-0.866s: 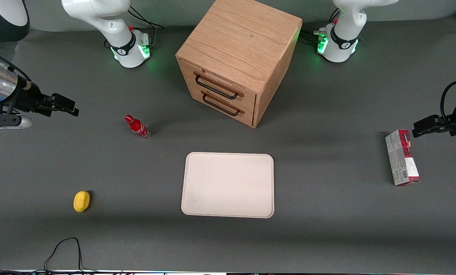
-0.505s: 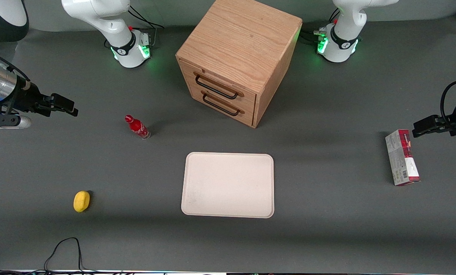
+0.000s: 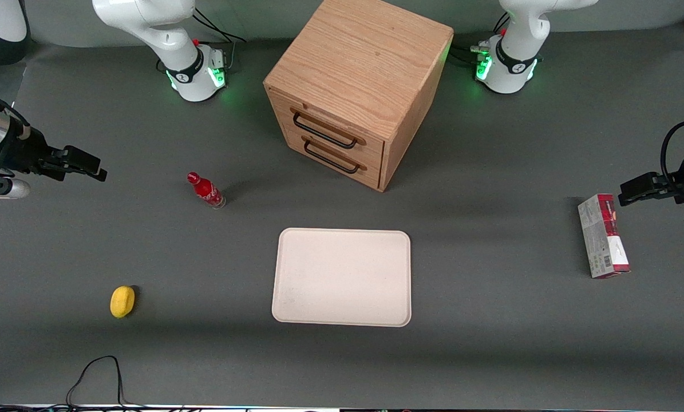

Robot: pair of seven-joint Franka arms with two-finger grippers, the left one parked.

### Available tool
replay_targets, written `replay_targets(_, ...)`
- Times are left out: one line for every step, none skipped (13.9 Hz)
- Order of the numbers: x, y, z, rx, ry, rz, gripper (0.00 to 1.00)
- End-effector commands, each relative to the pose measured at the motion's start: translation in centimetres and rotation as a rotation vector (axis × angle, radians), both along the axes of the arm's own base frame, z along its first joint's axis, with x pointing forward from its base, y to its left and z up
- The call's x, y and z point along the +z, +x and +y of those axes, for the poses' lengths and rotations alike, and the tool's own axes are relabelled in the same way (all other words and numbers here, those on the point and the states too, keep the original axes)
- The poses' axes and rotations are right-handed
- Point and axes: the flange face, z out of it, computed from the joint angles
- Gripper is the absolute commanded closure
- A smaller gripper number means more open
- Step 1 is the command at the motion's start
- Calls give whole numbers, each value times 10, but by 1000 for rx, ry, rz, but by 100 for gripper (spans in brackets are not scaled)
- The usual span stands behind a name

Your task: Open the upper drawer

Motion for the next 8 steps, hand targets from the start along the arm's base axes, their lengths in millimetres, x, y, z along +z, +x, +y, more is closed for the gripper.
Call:
replay_targets(2, 7, 9, 65, 1, 6, 0)
replay_targets(2, 7, 14, 76, 7, 7, 0)
replay_targets(-4, 9, 28, 112, 21, 13, 0)
replay_targets(-12, 13, 38, 202, 32, 16, 0)
replay_targets(-25, 21, 43, 297, 54, 19, 0)
replay_targets(-35, 30, 50, 358, 103, 20, 0)
replay_targets(-41, 38, 58, 358, 158, 25, 0)
replay_targets(-46, 43, 76, 386, 183, 30, 0)
